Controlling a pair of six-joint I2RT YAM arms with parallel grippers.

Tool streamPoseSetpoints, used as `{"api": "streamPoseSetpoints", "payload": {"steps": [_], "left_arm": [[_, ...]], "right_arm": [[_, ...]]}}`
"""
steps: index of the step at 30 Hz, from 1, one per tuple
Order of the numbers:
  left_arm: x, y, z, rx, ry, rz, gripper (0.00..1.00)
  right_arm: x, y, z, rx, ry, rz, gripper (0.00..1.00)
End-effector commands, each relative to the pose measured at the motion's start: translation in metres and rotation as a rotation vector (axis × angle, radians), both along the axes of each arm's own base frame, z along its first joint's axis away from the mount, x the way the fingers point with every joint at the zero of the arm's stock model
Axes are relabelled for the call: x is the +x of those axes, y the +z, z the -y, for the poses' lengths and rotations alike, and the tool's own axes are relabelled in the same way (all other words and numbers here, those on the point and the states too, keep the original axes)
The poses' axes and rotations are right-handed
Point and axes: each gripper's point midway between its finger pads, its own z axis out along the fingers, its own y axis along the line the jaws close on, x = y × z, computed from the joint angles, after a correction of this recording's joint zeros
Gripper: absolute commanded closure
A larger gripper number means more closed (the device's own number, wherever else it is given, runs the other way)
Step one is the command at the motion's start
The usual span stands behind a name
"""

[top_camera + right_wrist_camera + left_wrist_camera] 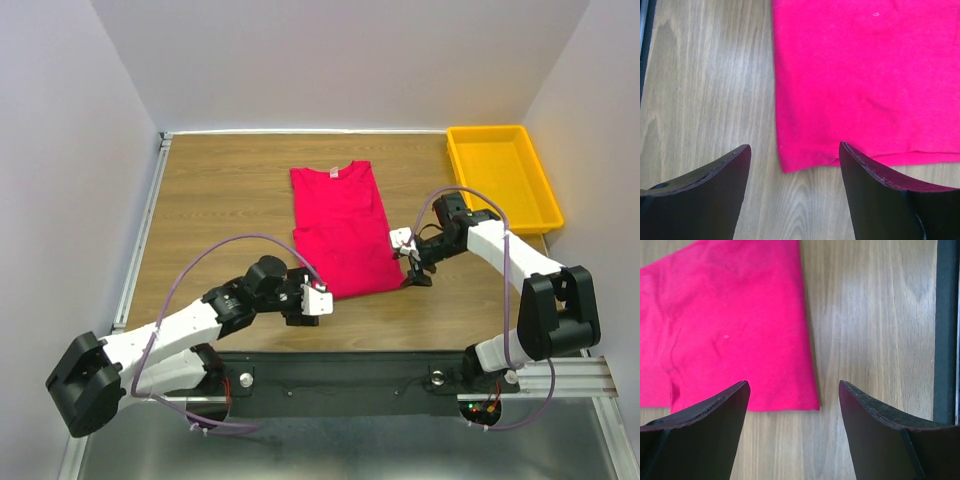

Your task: Fold and stack the t-shirts

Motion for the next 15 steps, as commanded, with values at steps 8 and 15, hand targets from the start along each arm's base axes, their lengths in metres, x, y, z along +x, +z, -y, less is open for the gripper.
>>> {"api": "streamPoseSetpoints", "payload": {"steps": [8, 15], "left_arm": [[0.01, -0.03, 0.02, 0.116, -0.025, 0.062, 0.21], [0.022, -0.05, 0.021, 0.191, 0.012, 0.062, 0.28]], "right_arm": [[-0.014, -0.009, 0.0, 0.021, 0.006, -0.052, 0.24], [-0.012, -0.017, 0.002, 0.012, 0.007, -0.068, 0.24]]}}
